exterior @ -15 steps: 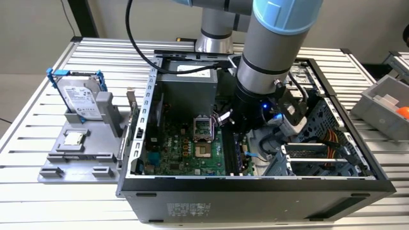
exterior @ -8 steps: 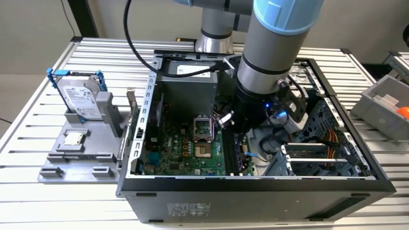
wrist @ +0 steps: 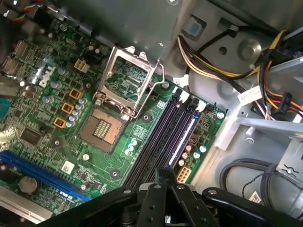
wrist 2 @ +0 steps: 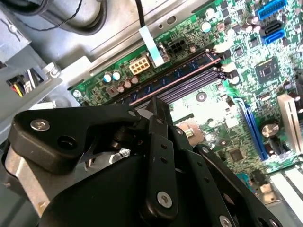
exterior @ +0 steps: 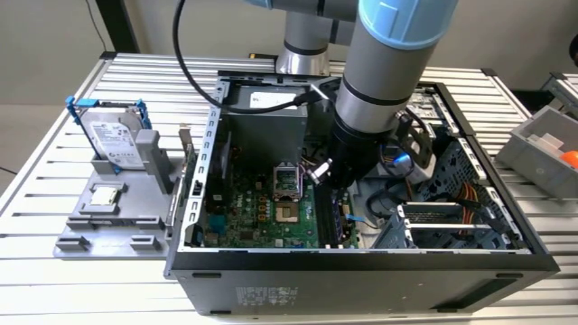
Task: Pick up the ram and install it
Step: 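Press down the ram until it locks into place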
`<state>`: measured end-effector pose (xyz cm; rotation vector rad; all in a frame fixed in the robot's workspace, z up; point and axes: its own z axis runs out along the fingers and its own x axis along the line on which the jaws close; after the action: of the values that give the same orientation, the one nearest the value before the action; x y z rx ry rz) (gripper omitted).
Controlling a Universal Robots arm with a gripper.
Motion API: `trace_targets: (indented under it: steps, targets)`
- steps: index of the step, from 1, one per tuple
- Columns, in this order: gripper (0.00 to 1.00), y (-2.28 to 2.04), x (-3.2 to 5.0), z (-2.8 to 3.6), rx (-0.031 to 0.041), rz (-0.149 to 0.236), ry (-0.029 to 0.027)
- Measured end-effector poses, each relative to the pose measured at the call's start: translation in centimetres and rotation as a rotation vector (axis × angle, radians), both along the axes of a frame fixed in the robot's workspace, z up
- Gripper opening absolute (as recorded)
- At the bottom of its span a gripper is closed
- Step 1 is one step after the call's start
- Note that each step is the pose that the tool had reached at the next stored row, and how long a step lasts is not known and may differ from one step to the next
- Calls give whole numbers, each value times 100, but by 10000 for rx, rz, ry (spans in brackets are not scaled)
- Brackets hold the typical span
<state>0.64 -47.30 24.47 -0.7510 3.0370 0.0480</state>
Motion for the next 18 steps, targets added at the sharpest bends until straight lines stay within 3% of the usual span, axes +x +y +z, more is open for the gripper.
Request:
trace_targets:
  steps: [18]
  targets:
    - [0,0,18,0,6,1451,0]
